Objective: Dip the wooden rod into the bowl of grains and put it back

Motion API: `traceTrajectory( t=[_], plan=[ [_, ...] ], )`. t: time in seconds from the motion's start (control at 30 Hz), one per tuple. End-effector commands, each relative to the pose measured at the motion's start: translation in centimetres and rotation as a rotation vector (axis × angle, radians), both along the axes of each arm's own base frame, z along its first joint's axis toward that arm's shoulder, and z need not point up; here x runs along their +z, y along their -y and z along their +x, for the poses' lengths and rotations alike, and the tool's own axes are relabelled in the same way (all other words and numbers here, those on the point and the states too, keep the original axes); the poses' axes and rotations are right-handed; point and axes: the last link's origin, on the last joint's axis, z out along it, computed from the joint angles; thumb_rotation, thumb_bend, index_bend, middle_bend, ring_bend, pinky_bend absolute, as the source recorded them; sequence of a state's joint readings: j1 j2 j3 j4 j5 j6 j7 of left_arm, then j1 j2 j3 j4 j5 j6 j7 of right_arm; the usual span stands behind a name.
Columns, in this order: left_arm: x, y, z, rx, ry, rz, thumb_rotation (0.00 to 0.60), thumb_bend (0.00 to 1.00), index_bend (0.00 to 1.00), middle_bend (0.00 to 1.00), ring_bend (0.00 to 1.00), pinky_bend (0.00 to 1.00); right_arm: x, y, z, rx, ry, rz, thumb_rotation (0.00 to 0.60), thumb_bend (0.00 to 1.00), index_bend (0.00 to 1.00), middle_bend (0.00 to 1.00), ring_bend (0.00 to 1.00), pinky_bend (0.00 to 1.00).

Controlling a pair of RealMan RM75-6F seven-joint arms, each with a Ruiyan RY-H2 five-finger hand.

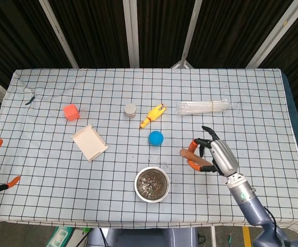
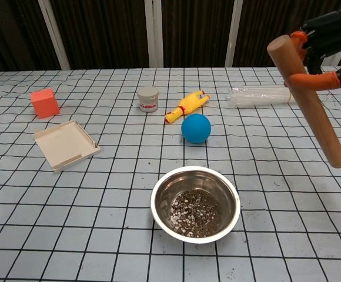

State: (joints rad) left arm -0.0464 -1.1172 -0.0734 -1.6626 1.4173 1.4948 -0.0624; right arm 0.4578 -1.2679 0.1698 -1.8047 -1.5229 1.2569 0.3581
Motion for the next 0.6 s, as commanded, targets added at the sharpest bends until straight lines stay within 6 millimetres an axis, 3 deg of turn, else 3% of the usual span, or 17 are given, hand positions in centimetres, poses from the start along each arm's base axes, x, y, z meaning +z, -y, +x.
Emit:
traceTrajectory(
  t=[0.03, 0.6],
  plan=[
    [0.0, 0.0, 0.0, -0.001, 0.001, 0.0, 0.6, 0.06, 0.0, 0.0, 0.0, 0.0, -0.3, -0.7, 1.3, 0.024, 0.086, 0.016, 0.6, 0.6, 0.73, 0.64, 0.65, 0.1],
    [0.0, -0.1, -0.1, 0.007, 0.016, -0.005, 0.6, 0.06, 0.0, 0.0, 0.0, 0.0, -3.4, -2.3, 5.0, 0.047, 0.452, 0.079, 0.6, 0.6, 0.73, 0.64, 0.65, 0.1]
  ],
)
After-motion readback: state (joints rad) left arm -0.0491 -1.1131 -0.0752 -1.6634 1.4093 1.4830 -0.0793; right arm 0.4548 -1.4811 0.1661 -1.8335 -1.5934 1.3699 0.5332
